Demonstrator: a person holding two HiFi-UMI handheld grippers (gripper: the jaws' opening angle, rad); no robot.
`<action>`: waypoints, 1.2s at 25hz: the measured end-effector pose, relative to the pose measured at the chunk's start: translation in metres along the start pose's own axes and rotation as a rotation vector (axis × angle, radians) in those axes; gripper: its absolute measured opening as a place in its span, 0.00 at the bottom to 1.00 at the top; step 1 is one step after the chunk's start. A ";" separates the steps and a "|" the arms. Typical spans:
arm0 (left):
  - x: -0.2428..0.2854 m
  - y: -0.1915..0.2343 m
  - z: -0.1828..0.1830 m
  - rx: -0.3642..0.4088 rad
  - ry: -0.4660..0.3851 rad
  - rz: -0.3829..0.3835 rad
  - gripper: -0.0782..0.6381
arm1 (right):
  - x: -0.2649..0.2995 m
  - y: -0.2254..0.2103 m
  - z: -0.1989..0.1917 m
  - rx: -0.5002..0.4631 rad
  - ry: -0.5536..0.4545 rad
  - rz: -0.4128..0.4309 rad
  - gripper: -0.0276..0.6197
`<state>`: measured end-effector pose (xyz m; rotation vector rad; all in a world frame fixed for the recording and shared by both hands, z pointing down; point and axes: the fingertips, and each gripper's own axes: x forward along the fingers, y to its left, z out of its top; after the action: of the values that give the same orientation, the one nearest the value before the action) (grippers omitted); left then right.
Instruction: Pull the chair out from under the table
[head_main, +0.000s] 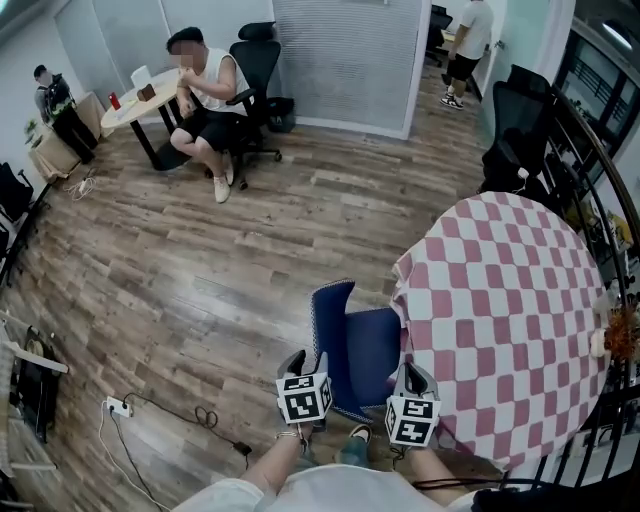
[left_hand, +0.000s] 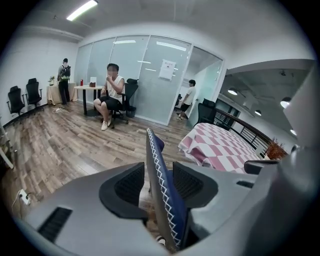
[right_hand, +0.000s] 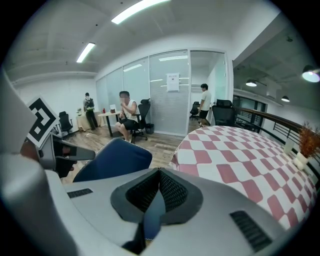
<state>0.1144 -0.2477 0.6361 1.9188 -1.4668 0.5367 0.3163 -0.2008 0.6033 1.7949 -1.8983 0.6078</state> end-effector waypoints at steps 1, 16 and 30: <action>0.004 0.000 -0.004 -0.006 0.019 -0.003 0.35 | 0.003 0.000 -0.001 -0.004 0.006 0.006 0.07; 0.051 0.000 -0.031 -0.059 0.200 0.021 0.37 | 0.020 -0.017 -0.025 0.030 0.055 0.000 0.07; 0.059 -0.001 -0.040 -0.061 0.247 0.072 0.28 | 0.016 -0.024 -0.031 0.068 0.059 -0.035 0.07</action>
<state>0.1348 -0.2601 0.7034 1.6914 -1.3793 0.7261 0.3400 -0.1961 0.6377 1.8282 -1.8235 0.7131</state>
